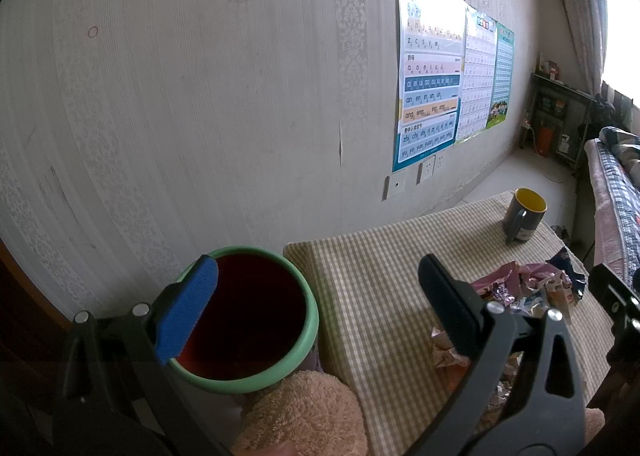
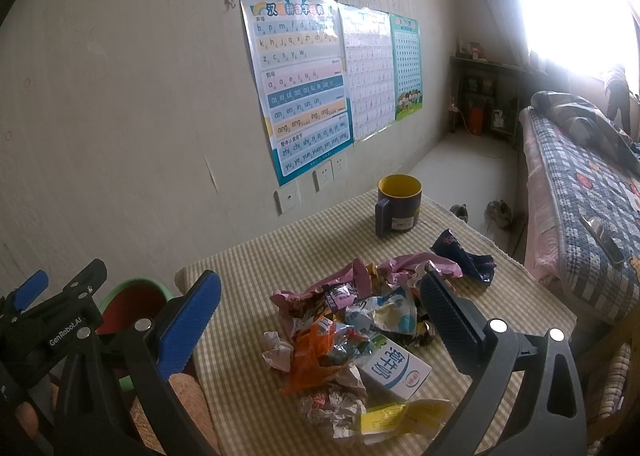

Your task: Collect trash

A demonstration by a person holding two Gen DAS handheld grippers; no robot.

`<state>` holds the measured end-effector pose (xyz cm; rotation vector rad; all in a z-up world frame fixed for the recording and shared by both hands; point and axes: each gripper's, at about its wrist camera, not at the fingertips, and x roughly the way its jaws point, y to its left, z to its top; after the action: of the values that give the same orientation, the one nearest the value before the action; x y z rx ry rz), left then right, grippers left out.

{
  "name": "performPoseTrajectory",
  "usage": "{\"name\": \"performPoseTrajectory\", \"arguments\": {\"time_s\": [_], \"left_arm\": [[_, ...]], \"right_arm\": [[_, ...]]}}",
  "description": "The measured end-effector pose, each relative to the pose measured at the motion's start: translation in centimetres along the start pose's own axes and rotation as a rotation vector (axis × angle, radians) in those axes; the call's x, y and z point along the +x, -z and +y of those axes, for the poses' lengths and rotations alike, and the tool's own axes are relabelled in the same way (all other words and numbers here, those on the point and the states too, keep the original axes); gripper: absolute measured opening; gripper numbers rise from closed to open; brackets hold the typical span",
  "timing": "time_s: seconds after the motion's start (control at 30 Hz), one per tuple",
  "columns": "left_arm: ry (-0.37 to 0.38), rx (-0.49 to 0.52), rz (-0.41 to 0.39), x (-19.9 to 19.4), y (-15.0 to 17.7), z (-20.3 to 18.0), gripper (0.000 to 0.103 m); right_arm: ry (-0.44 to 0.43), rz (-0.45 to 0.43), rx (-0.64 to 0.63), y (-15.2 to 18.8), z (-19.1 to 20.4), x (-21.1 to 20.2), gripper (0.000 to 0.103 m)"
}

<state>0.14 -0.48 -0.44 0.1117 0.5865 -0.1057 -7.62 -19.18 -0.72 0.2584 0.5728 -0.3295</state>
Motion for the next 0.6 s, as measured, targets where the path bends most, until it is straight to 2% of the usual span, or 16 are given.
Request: {"name": "performPoseTrajectory", "arguments": {"time_s": [0.6], "left_arm": [[0.001, -0.003, 0.010, 0.18, 0.23, 0.21, 0.098]], "right_arm": [[-0.001, 0.007, 0.000, 0.45, -0.03, 0.27, 0.096]]}}
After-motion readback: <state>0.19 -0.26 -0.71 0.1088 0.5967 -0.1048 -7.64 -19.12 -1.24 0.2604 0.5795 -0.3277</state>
